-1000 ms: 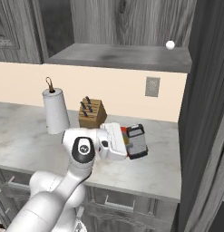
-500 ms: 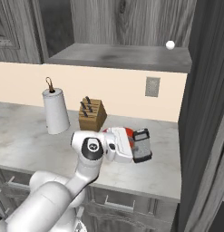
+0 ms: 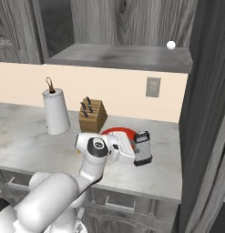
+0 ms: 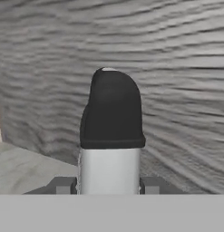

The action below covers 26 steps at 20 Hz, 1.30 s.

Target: Pick the cheese from the fridge and the cheese grater from the cabinet and place them next to the salad bowl.

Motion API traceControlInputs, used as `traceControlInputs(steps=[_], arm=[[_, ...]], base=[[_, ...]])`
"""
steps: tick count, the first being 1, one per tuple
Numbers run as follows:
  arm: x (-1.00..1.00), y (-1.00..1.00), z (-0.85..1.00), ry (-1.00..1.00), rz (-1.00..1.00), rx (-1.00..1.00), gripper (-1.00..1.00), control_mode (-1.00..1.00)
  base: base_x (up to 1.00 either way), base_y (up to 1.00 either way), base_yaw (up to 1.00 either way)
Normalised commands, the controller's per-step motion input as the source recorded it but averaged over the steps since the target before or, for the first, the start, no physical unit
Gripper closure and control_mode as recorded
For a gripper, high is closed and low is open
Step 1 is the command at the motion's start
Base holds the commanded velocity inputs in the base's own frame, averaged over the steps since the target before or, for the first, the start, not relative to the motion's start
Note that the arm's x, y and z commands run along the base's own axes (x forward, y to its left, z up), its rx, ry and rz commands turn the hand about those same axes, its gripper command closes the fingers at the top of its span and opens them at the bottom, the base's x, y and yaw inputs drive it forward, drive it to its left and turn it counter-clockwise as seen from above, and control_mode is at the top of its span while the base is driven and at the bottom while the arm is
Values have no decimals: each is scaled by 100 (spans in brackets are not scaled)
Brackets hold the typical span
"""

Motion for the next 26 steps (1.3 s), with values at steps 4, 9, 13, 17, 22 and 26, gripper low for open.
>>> traceControlInputs(steps=[4, 9, 13, 17, 22, 26], arm=[[24, -10, -25, 6, 10, 0, 100, -100], [23, -17, -22, 0, 12, 0, 100, -100], [24, -17, -21, 0, 12, 0, 100, -100], [24, -19, -12, 0, 10, 0, 100, -100], [19, -14, -13, 4, 6, 0, 100, -100], [14, -8, -15, 4, 3, 1, 100, -100]], base=[[0, 0, 0], [0, 0, 0], [0, 0, 0], [0, 0, 0], [0, 0, 0], [0, 0, 0]])
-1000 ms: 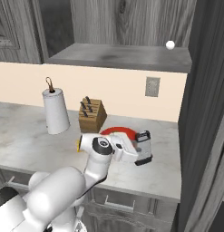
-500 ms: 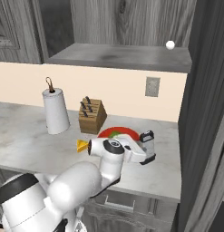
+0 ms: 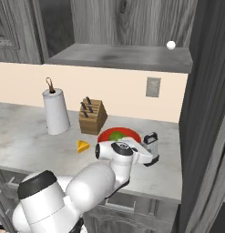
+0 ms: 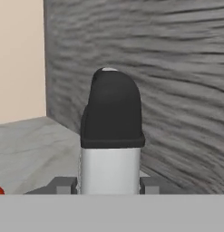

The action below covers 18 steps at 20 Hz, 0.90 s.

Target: Pick the cheese from the fridge and the cheese grater from the cabinet and place them next to the salad bowl.

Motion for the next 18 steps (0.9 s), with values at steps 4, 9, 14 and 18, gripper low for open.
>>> traceControlInputs(steps=[4, 9, 14, 18], arm=[[13, -3, -15, 0, 1, 0, 100, -100], [16, -1, -12, 0, 0, 3, 100, -100], [23, 0, -11, 0, 0, 4, 100, -100], [25, -3, -13, 0, 0, 1, 100, -100]], base=[[0, 0, 0], [0, 0, 0], [0, 0, 0], [0, 0, 0]])
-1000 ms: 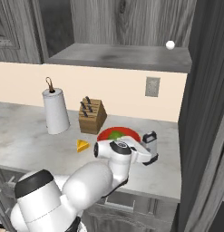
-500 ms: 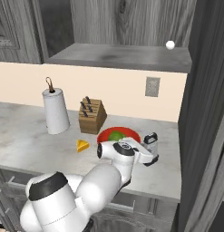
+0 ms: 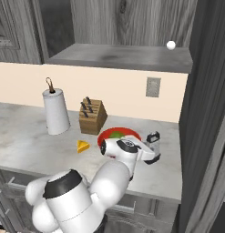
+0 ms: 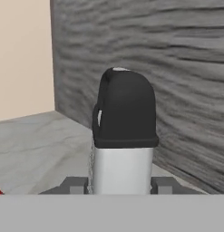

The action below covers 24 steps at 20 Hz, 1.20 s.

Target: Pick the cheese from the fridge and the cheese grater from the cabinet and place them next to the salad bowl.

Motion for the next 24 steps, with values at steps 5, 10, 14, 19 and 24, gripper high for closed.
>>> traceControlInputs(steps=[5, 10, 14, 19, 24], arm=[[10, -1, -28, 0, 0, 2, 100, -100], [-6, -9, -32, 0, 0, 2, 100, -100], [-8, -10, -31, 0, 0, 2, 100, -100], [-16, -2, -36, -1, 0, 1, 100, -100], [-14, 0, -37, 0, 0, 0, -100, -100]], base=[[0, 0, 0], [0, 0, 0], [0, 0, 0], [0, 0, 0], [0, 0, 0]])
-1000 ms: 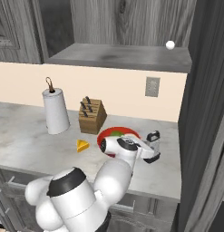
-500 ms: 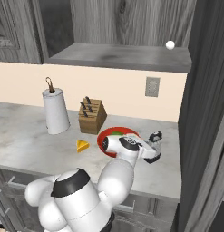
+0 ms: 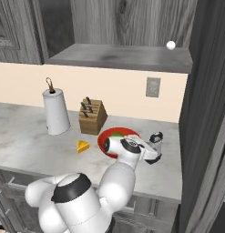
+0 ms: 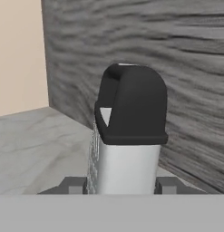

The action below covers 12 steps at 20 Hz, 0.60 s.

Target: Pick the cheese from the fridge and the cheese grater from the cabinet and place them next to the salad bowl.

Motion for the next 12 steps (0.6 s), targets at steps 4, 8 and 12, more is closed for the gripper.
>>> traceControlInputs(steps=[4, 8, 12], arm=[[-7, 5, -32, 0, 0, 0, -100, -100], [0, 17, -26, 0, 0, 0, -100, -100], [0, 19, -18, 0, 0, 0, -100, -100]], base=[[0, 0, 0], [0, 0, 0], [0, 0, 0]])
